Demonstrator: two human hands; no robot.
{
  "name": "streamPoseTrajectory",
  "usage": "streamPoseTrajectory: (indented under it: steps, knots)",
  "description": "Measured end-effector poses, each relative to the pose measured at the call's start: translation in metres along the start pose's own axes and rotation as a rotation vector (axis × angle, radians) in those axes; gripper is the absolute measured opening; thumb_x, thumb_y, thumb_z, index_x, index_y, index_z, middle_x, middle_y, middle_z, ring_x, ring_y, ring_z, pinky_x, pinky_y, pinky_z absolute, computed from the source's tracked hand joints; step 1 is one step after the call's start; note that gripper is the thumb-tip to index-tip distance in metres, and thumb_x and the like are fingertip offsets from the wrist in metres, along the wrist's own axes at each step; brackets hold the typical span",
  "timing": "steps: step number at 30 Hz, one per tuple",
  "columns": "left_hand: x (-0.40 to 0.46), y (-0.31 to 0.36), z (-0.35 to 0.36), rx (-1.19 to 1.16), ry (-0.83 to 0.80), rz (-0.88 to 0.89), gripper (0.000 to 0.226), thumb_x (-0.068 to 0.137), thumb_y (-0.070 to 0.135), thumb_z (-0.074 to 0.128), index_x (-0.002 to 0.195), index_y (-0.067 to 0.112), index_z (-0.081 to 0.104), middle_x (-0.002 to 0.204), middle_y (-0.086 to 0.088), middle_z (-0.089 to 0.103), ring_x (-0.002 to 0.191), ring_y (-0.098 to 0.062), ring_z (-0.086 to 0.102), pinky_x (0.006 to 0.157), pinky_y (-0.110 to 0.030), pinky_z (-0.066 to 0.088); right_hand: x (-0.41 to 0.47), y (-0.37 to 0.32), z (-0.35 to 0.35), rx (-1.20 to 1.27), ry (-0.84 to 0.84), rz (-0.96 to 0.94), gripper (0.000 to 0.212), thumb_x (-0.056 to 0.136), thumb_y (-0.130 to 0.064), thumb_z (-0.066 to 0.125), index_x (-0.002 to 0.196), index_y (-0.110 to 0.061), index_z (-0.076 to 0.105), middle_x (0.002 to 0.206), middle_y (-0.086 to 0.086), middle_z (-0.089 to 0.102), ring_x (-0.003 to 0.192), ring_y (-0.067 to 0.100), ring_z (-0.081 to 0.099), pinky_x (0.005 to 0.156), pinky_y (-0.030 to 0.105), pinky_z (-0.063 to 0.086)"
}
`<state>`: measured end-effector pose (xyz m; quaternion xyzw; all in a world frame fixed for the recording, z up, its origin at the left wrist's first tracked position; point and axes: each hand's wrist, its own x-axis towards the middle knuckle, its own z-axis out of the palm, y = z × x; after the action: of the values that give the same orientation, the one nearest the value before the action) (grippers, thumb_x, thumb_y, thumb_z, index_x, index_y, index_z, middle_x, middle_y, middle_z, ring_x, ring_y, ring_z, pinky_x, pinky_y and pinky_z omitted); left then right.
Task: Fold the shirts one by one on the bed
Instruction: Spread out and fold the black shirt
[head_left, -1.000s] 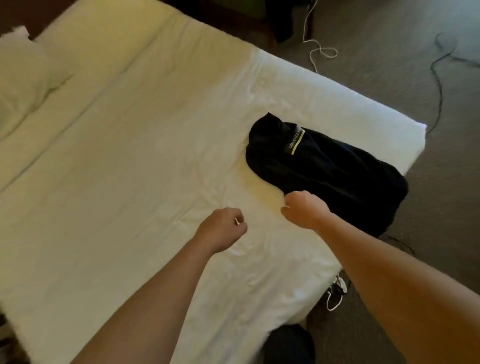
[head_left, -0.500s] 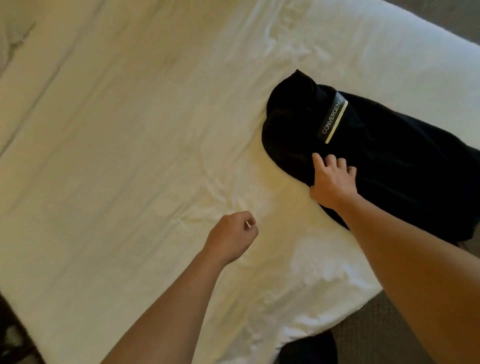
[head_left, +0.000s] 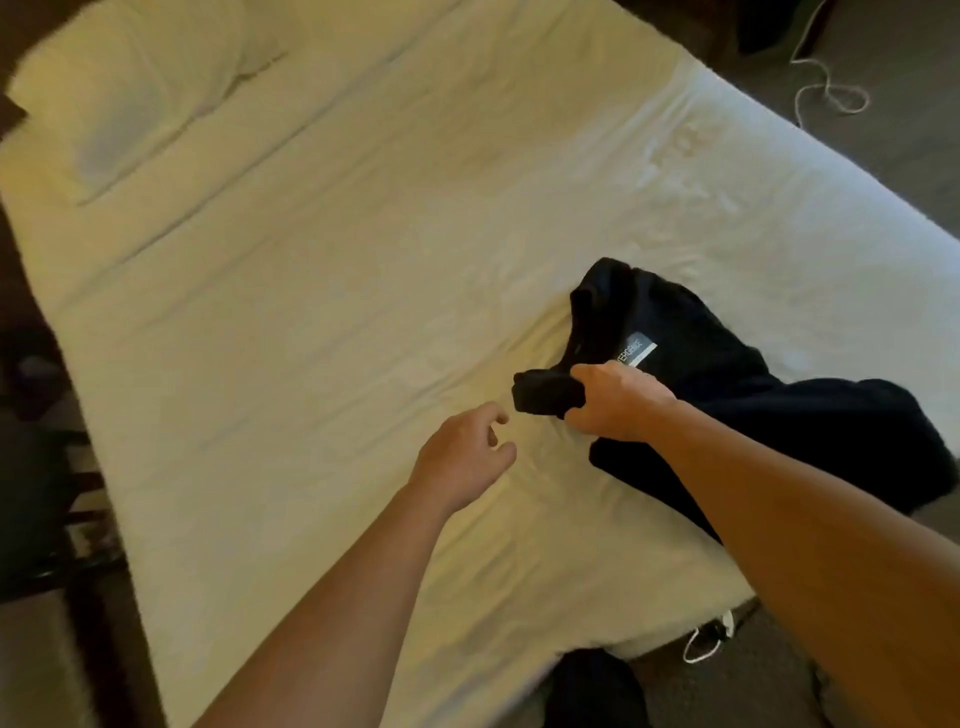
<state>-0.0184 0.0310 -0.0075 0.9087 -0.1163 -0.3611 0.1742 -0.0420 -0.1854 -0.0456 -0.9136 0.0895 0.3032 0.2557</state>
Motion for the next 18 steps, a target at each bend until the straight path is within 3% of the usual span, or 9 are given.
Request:
streamPoseTrajectory:
  steps: [3,5,6,8,10,12,15,18]
  knots:
    - [-0.049,-0.026,-0.016,0.084,0.083,0.009,0.076,0.087,0.039,0.072,0.152,0.031,0.034,0.142,0.002,0.047,0.122,-0.022,0.052,0.092,-0.039,0.049,-0.027,-0.074,-0.005,0.027,-0.101,-0.161,0.033,0.083,-0.039,0.07,0.109,-0.024,0.059,0.088,-0.004,0.062,0.079,0.015,0.063,0.066,0.029,0.054]
    - [-0.089,-0.051,-0.025,0.146,0.158,-0.002,0.093,0.082,0.045,0.077,0.156,0.034,0.023,0.153,0.003,0.035,0.133,-0.027,0.043,0.101,-0.043,0.045,-0.057,-0.125,-0.005,0.027,-0.157,-0.253,0.025,0.081,-0.039,0.072,0.098,-0.026,0.058,0.086,-0.003,0.065,0.076,0.015,0.065,0.064,0.029,0.054]
    - [-0.102,-0.061,-0.027,0.163,0.201,-0.001,0.092,0.081,0.049,0.077,0.155,0.036,0.025,0.155,0.005,0.033,0.136,-0.028,0.038,0.103,-0.044,0.042,-0.068,-0.142,-0.005,0.038,-0.167,-0.277,0.022,0.08,-0.038,0.073,0.092,-0.027,0.058,0.085,-0.002,0.066,0.076,0.017,0.066,0.065,0.031,0.055]
    - [-0.141,-0.084,-0.036,0.092,0.332,0.01,0.066,0.082,0.051,0.073,0.14,0.039,0.044,0.15,0.01,0.04,0.139,-0.029,0.032,0.106,-0.047,0.038,-0.103,-0.181,0.0,0.041,-0.14,-0.328,0.019,0.076,-0.037,0.074,0.085,-0.027,0.061,0.081,0.0,0.068,0.075,0.021,0.067,0.065,0.035,0.055]
    - [-0.179,-0.099,-0.049,-0.028,0.462,0.041,0.027,0.083,0.048,0.068,0.106,0.038,0.058,0.12,0.016,0.056,0.132,-0.028,0.039,0.099,-0.046,0.038,-0.136,-0.209,0.006,0.043,-0.1,-0.363,0.016,0.076,-0.034,0.072,0.08,-0.022,0.062,0.078,0.002,0.066,0.074,0.023,0.067,0.065,0.038,0.055]
    - [-0.224,-0.107,-0.064,-0.187,0.502,0.073,0.017,0.079,0.045,0.062,0.089,0.032,0.059,0.097,0.015,0.061,0.118,-0.023,0.053,0.095,-0.046,0.043,-0.171,-0.234,0.011,0.052,-0.048,-0.397,0.014,0.079,-0.03,0.07,0.077,-0.019,0.06,0.075,0.002,0.063,0.073,0.023,0.063,0.064,0.036,0.05]
    - [-0.283,-0.106,-0.086,-0.457,0.491,0.14,0.011,0.08,0.027,0.065,0.086,0.025,0.056,0.086,-0.002,0.066,0.083,-0.024,0.064,0.079,-0.047,0.053,-0.222,-0.263,0.009,0.038,0.055,-0.418,0.013,0.084,-0.027,0.066,0.077,-0.021,0.057,0.078,0.002,0.062,0.073,0.019,0.06,0.065,0.033,0.046]
    - [-0.333,-0.097,-0.113,-0.455,0.523,0.208,0.017,0.084,0.01,0.067,0.093,0.014,0.053,0.088,-0.009,0.062,0.075,-0.024,0.058,0.068,-0.037,0.048,-0.268,-0.287,-0.001,0.019,0.174,-0.448,0.017,0.085,-0.026,0.065,0.076,-0.025,0.051,0.078,0.002,0.058,0.074,0.022,0.057,0.062,0.033,0.042]
